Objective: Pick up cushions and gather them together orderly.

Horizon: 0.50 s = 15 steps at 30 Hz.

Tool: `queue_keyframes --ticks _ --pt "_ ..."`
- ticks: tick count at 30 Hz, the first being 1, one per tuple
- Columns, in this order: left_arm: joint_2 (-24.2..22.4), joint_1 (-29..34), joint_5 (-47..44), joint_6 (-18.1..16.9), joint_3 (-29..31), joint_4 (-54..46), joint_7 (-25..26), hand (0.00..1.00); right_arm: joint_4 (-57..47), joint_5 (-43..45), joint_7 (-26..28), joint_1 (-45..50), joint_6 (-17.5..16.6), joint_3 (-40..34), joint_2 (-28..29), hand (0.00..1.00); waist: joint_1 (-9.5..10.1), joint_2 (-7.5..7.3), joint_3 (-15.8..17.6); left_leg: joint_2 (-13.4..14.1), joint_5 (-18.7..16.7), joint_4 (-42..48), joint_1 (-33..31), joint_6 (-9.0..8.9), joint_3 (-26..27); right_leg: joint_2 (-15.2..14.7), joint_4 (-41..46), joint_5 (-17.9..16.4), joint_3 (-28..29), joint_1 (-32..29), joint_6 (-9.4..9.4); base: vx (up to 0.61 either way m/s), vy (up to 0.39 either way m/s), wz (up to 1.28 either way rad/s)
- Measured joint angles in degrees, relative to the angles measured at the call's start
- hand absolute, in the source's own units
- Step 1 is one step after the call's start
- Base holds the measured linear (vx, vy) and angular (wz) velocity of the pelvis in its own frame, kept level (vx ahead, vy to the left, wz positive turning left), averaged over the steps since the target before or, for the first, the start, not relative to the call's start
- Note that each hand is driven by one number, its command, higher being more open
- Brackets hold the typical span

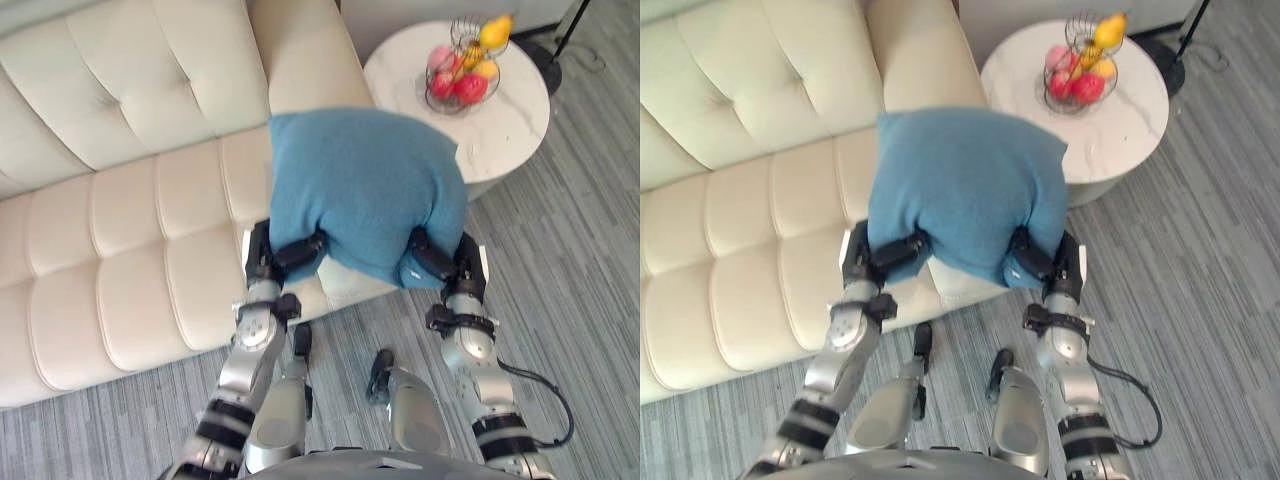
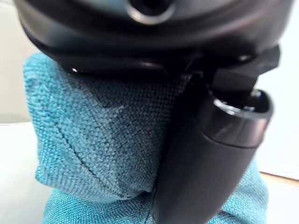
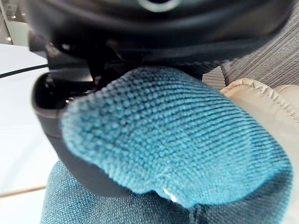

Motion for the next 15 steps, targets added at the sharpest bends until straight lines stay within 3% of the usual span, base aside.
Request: queue_keyframes --ticks 4,5,7,8,9,10,11,13,14,15 --pt "-1.3 6.7 -0.1 0.0 0.0 -4.2 -1.7 0.0 -4.9 0.0 0.8 6.8 0.0 0.4 1.8 0.0 0.97 1.29 -2.9 0.1 -0.9 0.3 0.1 0.19 -3.6 0.4 -0.1 -1.8 -3.8 3.6 0.25 -0.07 -0.046 0.57" --pt "-1.7 7.7 -0.2 0.0 -0.1 -5.6 -1.8 0.0 -6.4 0.0 0.8 7.8 0.0 0.5 2.2 0.0 0.83 1.46 -3.7 0.2 -1.7 1.4 -1.1 1.4 -2.7 0.2 0.2 -2.7 -5.5 3.9 -0.03 -0.09 -0.085 1.08" --pt "-2.0 7.6 -0.6 0.0 -0.4 -6.2 -1.9 0.0 -6.8 -0.1 0.6 7.7 0.0 0.3 2.4 0.0 0.6 1.19 -4.5 0.9 -4.9 3.7 -2.8 5.73 2.0 -0.5 -1.2 -2.0 -8.8 4.9 -1.03 -0.05 -0.026 1.05" --pt "-2.3 7.4 -1.0 -0.5 -0.5 -6.4 -2.0 0.0 -6.9 -0.5 0.3 6.9 0.0 0.2 2.3 0.0 0.78 0.75 -5.4 2.6 -8.2 9.2 -6.2 5.25 8.9 -1.7 -1.8 -1.4 -11.9 5.1 -1.43 0.01 0.05 1.21" --pt "-2.3 7.2 -2.0 -0.8 -0.6 -6.4 -1.9 0.0 -6.9 -1.3 -0.3 5.5 0.0 0.2 2.3 0.0 0.86 1.05 -5.7 4.6 -10.0 17.5 -8.1 5.97 14.9 -2.3 -1.6 -1.4 -14.3 6.3 -1.42 0.03 0.054 1.01" --pt "-2.4 7.3 -2.6 -0.8 -0.6 -6.4 -1.9 0.0 -6.9 -1.8 -0.6 5.1 0.0 0.2 2.2 0.0 1.02 1.54 -6.0 5.1 -8.5 19.6 -8.0 7.55 17.2 -2.0 -1.1 -1.5 -14.9 6.8 -1.33 0.06 0.014 0.85" --pt "-2.4 7.2 -3.3 -0.9 -0.9 -6.3 -1.9 0.0 -6.8 -2.4 -1.0 4.4 0.0 0.1 1.9 0.0 0.49 2.32 -6.9 5.2 -5.9 19.5 -8.1 7.01 19.9 -1.6 -0.5 -1.7 -15.3 7.1 -1.22 0.05 0.052 0.9" --pt "-1.8 6.5 -3.7 -2.0 -2.1 -6.2 -1.9 0.0 -6.5 -2.5 -1.8 2.7 0.0 -0.6 1.6 0.0 -0.66 1.06 -8.4 1.6 -1.5 8.7 -5.3 9.71 20.2 -3.7 -3.8 -1.1 -16.6 8.1 -0.26 0.02 0.127 1.26" --pt "-1.8 6.2 -4.1 -2.6 -2.3 -6.1 -1.9 0.0 -6.4 -2.8 -1.8 1.6 0.0 -1.0 1.6 0.0 -0.57 1.37 -8.6 2.4 -5.9 9.7 -4.6 8.95 24.3 -3.6 -5.0 -0.2 -18.8 8.9 0.42 0.06 0.124 1.19" --pt "-1.9 6.0 -4.6 -2.7 -2.7 -6.0 -2.0 0.0 -6.4 -2.8 -1.8 1.3 0.0 -1.4 1.6 0.0 -0.95 1.74 -9.0 3.3 -7.0 10.3 -3.3 5.77 26.3 -3.4 -5.3 0.2 -21.0 10.0 0.91 0.12 0.078 1.0"
